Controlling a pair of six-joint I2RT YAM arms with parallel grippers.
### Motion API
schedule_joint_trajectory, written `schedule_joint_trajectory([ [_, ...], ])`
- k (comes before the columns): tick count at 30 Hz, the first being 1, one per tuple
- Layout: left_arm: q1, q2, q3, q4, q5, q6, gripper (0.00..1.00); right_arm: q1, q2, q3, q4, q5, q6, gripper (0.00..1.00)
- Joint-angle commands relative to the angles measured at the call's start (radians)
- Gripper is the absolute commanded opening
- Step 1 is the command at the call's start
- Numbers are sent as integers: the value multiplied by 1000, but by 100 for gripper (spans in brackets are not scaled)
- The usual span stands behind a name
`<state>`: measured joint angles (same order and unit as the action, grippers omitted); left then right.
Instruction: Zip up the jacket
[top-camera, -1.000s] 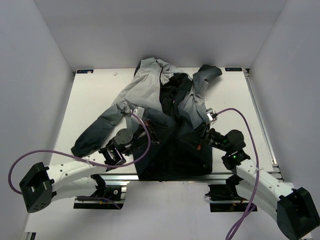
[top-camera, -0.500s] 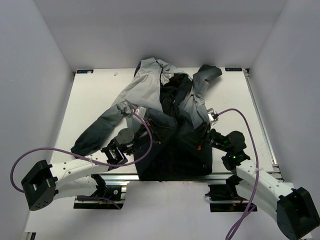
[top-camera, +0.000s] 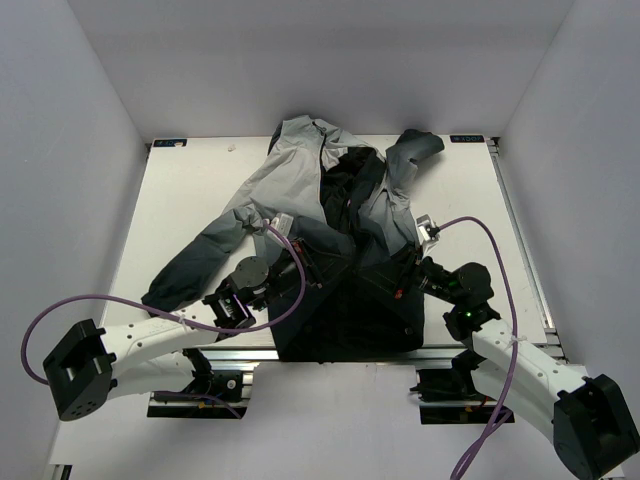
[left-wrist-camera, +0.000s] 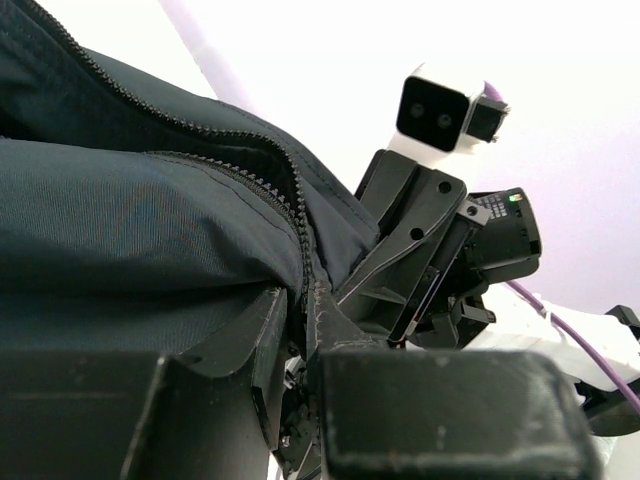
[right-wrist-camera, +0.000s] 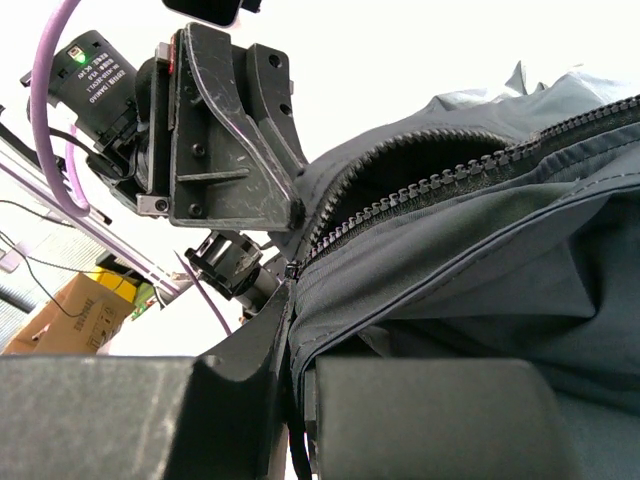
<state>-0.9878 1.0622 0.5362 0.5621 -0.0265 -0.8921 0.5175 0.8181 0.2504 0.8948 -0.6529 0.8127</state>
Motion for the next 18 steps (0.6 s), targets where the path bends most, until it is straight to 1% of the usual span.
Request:
schedule_joint_trajectory([
  [1,-6,7,11,36,25,-8,0,1,-17,1,96,3,5,0],
  [8,-8,15,19,33,25,-11,0,3,-19,-5,90,-2,5,0],
  [9,-6,16,18,38,57,-11,0,1,-19,-5,90,4,5,0],
  [12,-6,15,16,39,60,-15,0,1,-19,-8,89,24,3,0],
  [18,-6,15,10,48,65,-21,0,3,-22,-36,162,67,40,0],
])
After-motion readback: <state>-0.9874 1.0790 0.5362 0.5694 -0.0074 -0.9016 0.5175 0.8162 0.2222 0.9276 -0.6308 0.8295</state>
